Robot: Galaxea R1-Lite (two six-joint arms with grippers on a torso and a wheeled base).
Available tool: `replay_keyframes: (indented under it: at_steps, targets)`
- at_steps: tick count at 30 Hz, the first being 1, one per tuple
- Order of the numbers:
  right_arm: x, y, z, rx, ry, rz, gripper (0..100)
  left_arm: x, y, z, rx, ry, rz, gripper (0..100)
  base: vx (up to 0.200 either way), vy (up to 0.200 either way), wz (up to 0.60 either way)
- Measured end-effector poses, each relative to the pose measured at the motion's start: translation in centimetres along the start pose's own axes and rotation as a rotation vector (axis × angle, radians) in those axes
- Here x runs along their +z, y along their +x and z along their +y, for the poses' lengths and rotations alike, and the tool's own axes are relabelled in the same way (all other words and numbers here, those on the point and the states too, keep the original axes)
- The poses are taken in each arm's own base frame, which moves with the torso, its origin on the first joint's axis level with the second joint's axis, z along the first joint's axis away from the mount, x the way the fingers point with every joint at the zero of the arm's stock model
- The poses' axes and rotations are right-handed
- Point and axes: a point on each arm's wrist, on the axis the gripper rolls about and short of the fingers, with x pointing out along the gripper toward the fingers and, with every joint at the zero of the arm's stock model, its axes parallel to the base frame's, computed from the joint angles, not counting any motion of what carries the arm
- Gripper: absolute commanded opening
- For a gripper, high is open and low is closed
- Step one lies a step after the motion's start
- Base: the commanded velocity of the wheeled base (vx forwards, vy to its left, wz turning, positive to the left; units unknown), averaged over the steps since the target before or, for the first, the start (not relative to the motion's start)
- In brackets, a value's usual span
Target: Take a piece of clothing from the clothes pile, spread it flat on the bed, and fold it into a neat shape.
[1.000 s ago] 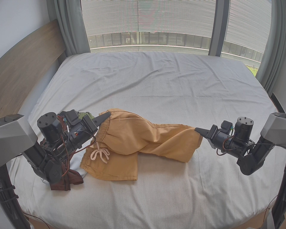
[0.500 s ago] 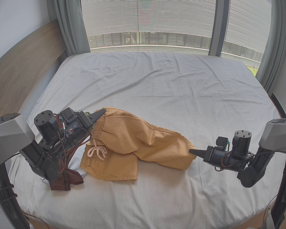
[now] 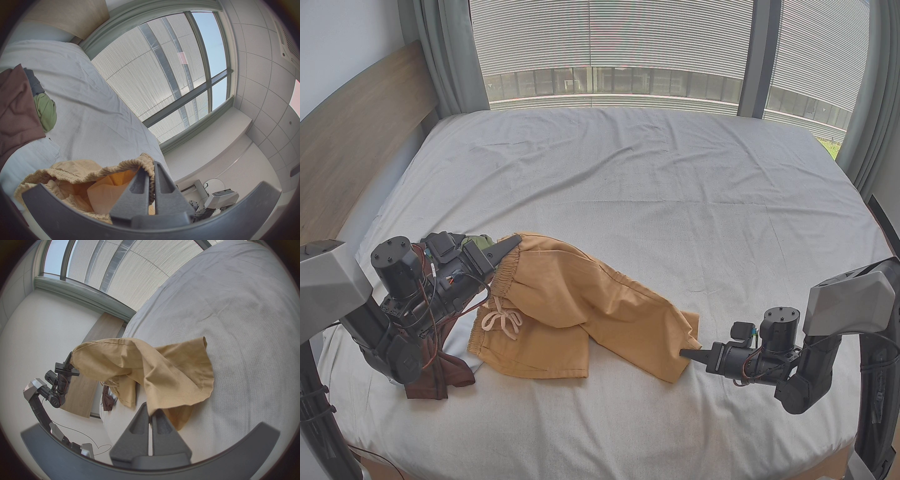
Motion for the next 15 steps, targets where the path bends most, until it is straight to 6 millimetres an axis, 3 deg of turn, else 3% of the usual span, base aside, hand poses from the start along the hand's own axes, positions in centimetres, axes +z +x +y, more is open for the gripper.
replay_keyframes:
  at_steps: [1, 15]
  targets:
    - [-0.1, 0.1, -0.1, -0.003, 0.003, 0.003, 100, -0.1, 0.0, 0.0, 0.001, -0.001, 0.002, 0, 0.0, 0.0, 0.0]
    - [1.2, 0.5, -0.3, -0.003, 0.005, -0.091, 100, -0.2, -0.1, -0.1, 0.0, -0.003, 0.008, 0, 0.0, 0.0, 0.0]
